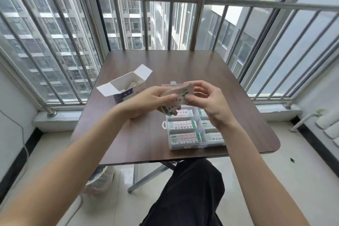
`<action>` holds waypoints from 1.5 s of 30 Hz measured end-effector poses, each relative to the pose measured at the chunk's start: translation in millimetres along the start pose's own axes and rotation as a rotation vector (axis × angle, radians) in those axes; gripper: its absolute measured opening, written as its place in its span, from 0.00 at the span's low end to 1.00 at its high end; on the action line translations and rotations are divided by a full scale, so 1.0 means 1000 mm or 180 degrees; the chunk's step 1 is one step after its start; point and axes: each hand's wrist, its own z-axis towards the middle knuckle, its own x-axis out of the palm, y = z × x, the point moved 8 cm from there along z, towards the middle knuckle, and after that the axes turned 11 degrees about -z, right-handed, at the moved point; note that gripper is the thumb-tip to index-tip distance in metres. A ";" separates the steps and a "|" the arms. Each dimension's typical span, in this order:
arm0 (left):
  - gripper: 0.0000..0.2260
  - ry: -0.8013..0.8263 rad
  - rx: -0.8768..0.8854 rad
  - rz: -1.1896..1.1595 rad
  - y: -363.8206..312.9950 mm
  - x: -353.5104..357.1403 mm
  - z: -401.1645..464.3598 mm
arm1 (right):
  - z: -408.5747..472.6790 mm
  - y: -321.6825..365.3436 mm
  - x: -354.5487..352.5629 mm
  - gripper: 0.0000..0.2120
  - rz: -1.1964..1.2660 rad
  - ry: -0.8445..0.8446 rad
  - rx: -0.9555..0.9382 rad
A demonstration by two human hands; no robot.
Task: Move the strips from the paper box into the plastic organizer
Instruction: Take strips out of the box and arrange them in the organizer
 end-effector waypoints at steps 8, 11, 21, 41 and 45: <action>0.08 0.0050 0.0015 -0.0255 0.016 0.041 0.011 | -0.014 -0.027 -0.036 0.03 -0.0354 -0.0358 0.0317; 0.14 0.0018 0.0015 -0.0388 0.018 0.044 0.011 | -0.016 -0.034 -0.044 0.04 -0.0228 -0.0486 0.0422; 0.14 -0.0232 -0.0106 -0.0269 0.034 0.033 0.011 | -0.018 -0.046 -0.043 0.04 -0.0012 -0.0290 0.0548; 0.05 -0.1850 0.0732 -0.0993 0.047 -0.036 -0.023 | 0.003 -0.056 -0.062 0.11 -0.0890 -0.0569 0.0534; 0.04 -0.1936 0.0626 -0.0841 0.056 -0.038 -0.017 | 0.021 -0.059 -0.039 0.08 -0.1034 -0.0251 0.0495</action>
